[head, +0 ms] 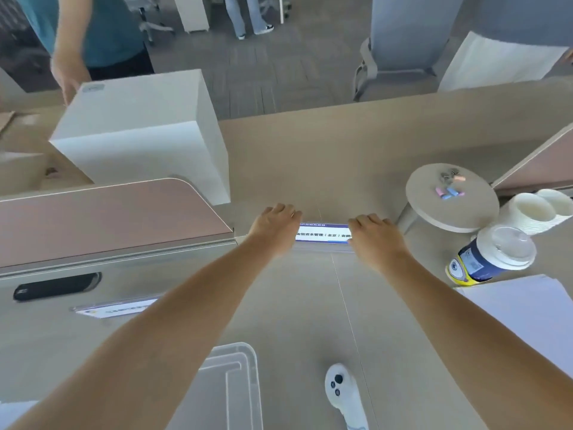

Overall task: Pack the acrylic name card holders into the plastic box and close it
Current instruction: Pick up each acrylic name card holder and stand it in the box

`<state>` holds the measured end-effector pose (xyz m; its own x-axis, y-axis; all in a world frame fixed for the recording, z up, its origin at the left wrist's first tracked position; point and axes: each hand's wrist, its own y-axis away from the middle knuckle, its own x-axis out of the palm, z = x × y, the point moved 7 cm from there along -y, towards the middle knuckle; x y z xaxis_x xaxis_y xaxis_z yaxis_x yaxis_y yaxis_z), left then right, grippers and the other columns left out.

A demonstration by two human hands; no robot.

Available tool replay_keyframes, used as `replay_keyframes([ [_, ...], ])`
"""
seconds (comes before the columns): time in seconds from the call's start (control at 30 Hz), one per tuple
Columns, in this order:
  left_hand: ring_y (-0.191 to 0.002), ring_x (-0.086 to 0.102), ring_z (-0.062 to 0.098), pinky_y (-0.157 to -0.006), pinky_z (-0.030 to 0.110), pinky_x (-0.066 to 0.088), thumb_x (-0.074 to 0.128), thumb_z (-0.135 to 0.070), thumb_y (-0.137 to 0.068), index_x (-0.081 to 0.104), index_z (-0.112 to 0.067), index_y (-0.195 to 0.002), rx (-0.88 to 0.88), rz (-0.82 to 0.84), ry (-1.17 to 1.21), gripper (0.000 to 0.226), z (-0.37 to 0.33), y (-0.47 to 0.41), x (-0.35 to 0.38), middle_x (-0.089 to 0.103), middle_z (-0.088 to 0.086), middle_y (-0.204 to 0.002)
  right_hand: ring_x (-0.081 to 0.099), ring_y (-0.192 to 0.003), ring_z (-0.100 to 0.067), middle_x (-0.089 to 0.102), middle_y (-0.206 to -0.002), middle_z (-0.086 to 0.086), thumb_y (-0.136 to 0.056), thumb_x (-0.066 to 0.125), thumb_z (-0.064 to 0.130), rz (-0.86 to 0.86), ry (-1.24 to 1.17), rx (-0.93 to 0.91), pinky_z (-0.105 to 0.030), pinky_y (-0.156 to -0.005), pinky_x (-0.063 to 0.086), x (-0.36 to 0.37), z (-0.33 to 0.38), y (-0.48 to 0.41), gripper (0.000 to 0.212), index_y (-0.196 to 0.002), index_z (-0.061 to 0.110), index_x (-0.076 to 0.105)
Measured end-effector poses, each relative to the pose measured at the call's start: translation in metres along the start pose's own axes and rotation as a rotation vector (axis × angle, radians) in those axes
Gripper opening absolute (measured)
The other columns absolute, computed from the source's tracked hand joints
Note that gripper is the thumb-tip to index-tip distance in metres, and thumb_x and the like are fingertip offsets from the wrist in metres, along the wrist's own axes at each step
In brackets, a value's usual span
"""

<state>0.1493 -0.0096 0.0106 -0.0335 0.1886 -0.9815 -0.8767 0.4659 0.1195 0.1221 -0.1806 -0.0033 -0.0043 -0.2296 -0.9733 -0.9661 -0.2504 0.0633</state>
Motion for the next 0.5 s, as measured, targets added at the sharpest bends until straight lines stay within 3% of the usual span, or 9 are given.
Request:
replay_keyframes([
  [0.07,-0.123,0.047,0.027,-0.097,0.035,0.039,0.052,-0.010,-0.089,0.045,-0.011,-0.133,0.001,0.030,0.046,0.044,-0.005,-0.023,0.016,0.053,0.008,-0.130,0.055,-0.109,-0.029,0.061,-0.115,-0.006,-0.092,0.056,0.025,0.034,-0.043,0.030,-0.038,-0.078,0.044,0.019,-0.009,-0.014,0.038,-0.126,0.010,0.048],
  [0.17,-0.113,0.054,0.029,-0.089,0.035,0.042,0.056,-0.009,-0.089,0.044,-0.015,-0.132,-0.011,0.101,0.116,0.045,-0.014,-0.043,0.040,0.059,0.008,-0.118,0.058,-0.105,-0.031,0.062,-0.113,-0.007,-0.092,0.056,0.022,0.085,-0.108,0.082,-0.037,-0.075,0.043,0.043,-0.017,-0.025,0.046,-0.135,0.012,0.040],
  [0.3,-0.086,0.062,0.031,-0.065,0.033,0.041,0.051,0.004,-0.083,0.050,-0.018,-0.118,-0.024,0.172,0.100,0.042,-0.020,-0.043,0.048,0.062,0.005,-0.100,0.060,-0.089,-0.028,0.063,-0.097,-0.004,-0.087,0.056,0.006,0.102,-0.096,0.067,-0.031,-0.062,0.035,0.050,-0.019,-0.032,0.026,-0.112,0.015,0.055],
  [0.4,-0.079,0.060,0.030,-0.063,0.032,0.040,0.049,0.010,-0.078,0.051,-0.015,-0.115,-0.020,0.139,0.039,0.045,-0.022,-0.028,0.033,0.063,0.006,-0.095,0.060,-0.086,-0.028,0.065,-0.090,-0.003,-0.087,0.056,0.004,0.088,-0.079,0.038,-0.030,-0.059,0.033,0.039,-0.020,-0.028,0.018,-0.101,0.015,0.059],
  [0.5,-0.083,0.063,0.031,-0.064,0.033,0.039,0.050,0.008,-0.080,0.052,-0.015,-0.117,-0.039,0.092,0.037,0.044,-0.019,0.000,0.009,0.063,0.006,-0.094,0.061,-0.084,-0.028,0.066,-0.086,-0.003,-0.082,0.060,0.003,-0.025,-0.060,-0.016,-0.029,-0.056,0.035,0.003,-0.014,-0.015,0.017,-0.095,0.015,0.061],
])
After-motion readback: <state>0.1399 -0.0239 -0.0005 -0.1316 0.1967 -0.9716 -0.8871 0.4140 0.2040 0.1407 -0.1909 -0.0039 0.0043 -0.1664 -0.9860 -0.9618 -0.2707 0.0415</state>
